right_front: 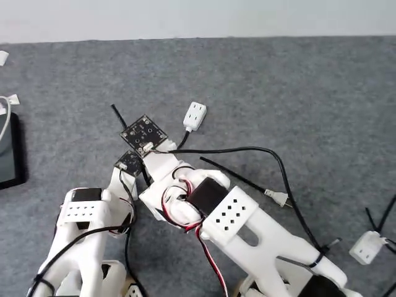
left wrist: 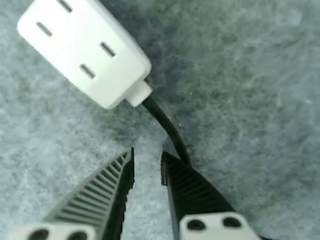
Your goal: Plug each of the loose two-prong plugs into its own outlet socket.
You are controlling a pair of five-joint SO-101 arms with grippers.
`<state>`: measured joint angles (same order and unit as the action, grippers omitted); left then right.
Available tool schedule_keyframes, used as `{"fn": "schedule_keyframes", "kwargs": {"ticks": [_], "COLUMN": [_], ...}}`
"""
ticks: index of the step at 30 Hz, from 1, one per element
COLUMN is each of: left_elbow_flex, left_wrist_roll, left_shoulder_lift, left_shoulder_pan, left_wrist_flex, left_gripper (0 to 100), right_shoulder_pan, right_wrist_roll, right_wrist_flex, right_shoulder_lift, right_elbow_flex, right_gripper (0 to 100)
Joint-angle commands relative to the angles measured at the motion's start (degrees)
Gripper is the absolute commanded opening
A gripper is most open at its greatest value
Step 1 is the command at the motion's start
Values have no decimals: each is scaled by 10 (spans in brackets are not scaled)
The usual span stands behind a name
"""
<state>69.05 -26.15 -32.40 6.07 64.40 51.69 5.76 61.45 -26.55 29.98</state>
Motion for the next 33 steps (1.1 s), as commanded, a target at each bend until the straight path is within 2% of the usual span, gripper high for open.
{"fn": "schedule_keyframes", "kwargs": {"ticks": [1,12,19,25,29,33], "left_elbow_flex": [-33,-29,52,87,69,46], "left_wrist_roll": [-16,-44,-39,41,91,158], "left_shoulder_lift": [1,-16,-194,-296,-299,-299], "left_shoulder_pan": [-13,-19,-40,-33,33,106], "left_wrist_flex": [6,16,19,17,15,14], "left_gripper": [11,11,11,12,12,12], "right_shoulder_pan": [1,1,1,-1,-42,-65], "right_wrist_roll": [-8,-23,-22,-4,60,125], "right_wrist_flex": [-21,-19,-18,-19,-40,-127], "right_shoulder_lift": [-18,-23,-23,-23,-17,-17], "right_elbow_flex": [-4,-4,-3,-3,0,45], "right_gripper": [8,8,8,8,8,8]}}
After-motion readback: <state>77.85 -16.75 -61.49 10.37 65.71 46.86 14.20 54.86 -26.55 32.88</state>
